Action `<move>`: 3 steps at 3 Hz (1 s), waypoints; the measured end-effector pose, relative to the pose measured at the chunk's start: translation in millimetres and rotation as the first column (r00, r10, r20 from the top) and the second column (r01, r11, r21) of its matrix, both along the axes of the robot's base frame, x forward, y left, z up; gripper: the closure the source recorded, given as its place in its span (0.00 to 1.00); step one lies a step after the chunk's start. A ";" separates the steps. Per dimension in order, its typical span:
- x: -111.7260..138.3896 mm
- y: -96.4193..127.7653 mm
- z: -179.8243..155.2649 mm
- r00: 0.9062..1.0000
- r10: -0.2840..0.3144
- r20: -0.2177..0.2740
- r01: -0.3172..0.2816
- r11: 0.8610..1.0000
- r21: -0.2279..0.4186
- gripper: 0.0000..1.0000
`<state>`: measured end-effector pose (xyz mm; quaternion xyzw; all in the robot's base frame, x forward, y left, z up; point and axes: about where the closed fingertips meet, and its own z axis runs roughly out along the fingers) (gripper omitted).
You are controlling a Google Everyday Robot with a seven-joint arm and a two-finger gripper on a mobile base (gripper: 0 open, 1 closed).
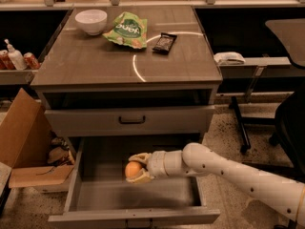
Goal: Pick orange from middle drawer and place on counter
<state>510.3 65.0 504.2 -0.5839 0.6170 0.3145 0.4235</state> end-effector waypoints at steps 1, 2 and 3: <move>-1.6 0.8 7.3 1.000 0.011 0.015 -0.011 1.000 -0.002 1.00; -9.2 -2.6 47.3 0.996 0.035 0.085 -0.033 0.999 -0.018 1.00; -23.2 -4.4 132.9 0.973 0.100 0.210 -0.088 0.994 -0.065 1.00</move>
Offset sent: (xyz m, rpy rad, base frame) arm -0.0257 -0.0145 0.1485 -0.0570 -0.2648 0.0839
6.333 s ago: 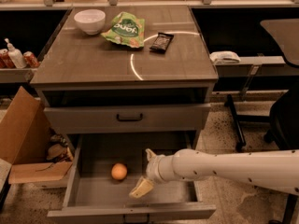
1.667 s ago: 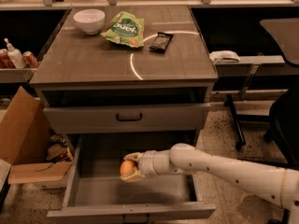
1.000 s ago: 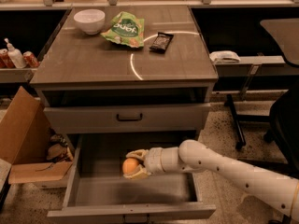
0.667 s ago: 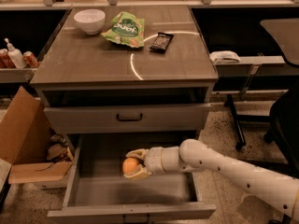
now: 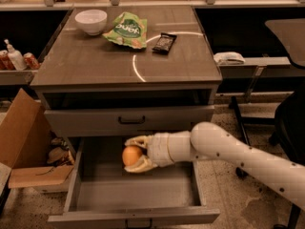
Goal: Pick orange from middle drawer and place on counter
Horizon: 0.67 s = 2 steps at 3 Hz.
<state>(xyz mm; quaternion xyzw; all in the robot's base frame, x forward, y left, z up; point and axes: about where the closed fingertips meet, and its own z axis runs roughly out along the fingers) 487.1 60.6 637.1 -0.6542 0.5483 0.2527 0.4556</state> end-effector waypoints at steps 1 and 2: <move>-8.1 3.5 61.2 0.995 0.043 0.091 -0.039 0.998 -0.045 1.00; -8.0 3.4 61.5 0.995 0.043 0.092 -0.039 0.998 -0.045 1.00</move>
Offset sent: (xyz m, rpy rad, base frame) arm -0.0062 0.0023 0.0505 -0.0316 -0.0746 0.0321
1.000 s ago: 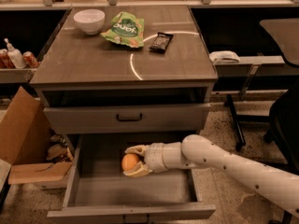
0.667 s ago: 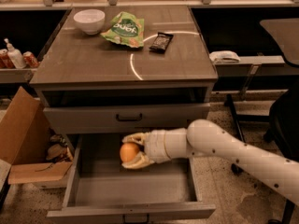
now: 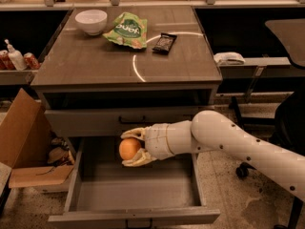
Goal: Pick orange from middle drawer and place on counter
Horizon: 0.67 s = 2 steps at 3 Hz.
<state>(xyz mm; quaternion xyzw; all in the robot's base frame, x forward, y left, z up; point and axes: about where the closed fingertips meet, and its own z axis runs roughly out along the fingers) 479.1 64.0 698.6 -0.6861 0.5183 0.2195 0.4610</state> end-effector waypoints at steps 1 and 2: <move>12.0 -15.5 46.0 0.997 0.002 0.072 -0.004 1.000 0.024 1.00; 34.2 -40.3 112.7 0.983 -0.012 0.186 0.004 0.999 0.044 1.00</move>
Offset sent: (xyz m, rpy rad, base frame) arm 0.0522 -0.0696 0.1841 0.0566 -0.3112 -0.0176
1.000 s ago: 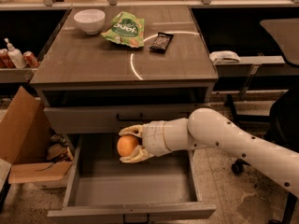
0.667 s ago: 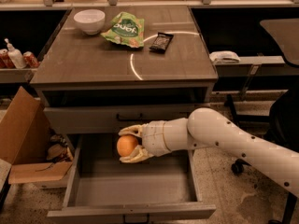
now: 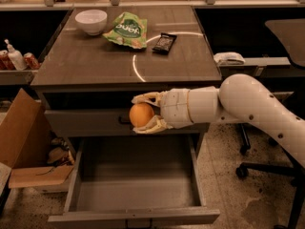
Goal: Pick orange from middle drawer and place on counter
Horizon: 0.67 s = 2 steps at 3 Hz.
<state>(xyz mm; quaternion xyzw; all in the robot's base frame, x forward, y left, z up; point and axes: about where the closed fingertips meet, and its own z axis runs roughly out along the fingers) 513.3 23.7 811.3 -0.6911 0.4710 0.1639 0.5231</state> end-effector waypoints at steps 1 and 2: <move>0.1 0.0 0.1 1.000 0.000 0.000 0.000 1.000 0.000 1.00; 11.6 0.0 11.3 1.000 0.002 0.000 -0.002 1.000 0.018 1.00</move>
Offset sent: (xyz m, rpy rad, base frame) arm 0.0312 -0.0044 0.0293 0.0476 -0.0004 -0.0030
